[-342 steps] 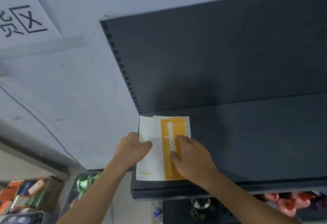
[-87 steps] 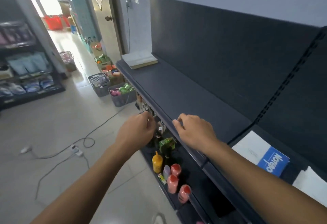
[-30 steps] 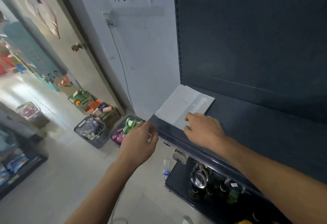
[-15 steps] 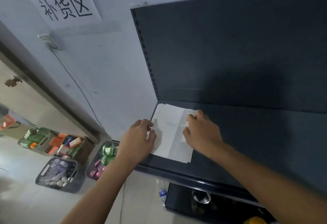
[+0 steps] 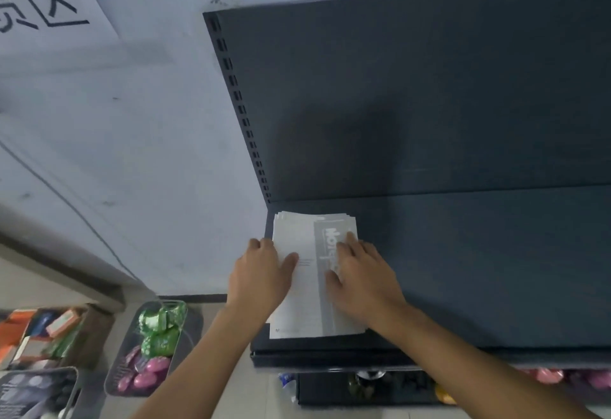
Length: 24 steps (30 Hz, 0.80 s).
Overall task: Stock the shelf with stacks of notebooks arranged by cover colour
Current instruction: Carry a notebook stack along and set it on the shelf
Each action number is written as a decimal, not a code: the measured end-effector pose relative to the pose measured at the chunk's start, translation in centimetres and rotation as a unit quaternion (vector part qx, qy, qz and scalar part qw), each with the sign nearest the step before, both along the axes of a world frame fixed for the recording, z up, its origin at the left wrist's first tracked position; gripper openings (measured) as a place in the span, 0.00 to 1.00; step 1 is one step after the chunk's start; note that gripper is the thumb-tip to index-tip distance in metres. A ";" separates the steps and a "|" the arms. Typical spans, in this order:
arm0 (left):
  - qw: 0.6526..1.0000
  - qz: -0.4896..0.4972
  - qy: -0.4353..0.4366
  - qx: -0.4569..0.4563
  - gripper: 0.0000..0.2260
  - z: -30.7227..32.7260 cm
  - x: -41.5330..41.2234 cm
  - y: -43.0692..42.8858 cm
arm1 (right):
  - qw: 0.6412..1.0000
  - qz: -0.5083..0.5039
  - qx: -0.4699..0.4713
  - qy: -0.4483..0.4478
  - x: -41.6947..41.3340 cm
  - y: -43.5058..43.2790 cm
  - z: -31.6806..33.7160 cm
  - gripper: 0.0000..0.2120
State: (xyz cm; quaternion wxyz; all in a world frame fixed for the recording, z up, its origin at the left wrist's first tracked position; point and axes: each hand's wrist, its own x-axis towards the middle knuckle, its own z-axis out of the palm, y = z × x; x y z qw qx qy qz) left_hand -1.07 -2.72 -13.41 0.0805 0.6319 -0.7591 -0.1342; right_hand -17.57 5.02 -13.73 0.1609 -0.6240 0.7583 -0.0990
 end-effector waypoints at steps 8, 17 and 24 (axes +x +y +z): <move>0.997 0.026 0.064 0.025 0.15 -0.2 2.0 -0.6 | 0.999 -0.024 0.023 -0.039 3.2 0.7 -1.3 0.32; 0.994 0.033 0.069 0.084 0.15 0.6 2.9 -1.2 | 1.000 0.017 0.021 -0.016 3.4 1.0 -1.8 0.30; 0.993 0.055 0.064 0.086 0.15 1.4 3.5 -1.2 | 0.998 0.056 0.016 0.006 3.6 1.3 -1.6 0.29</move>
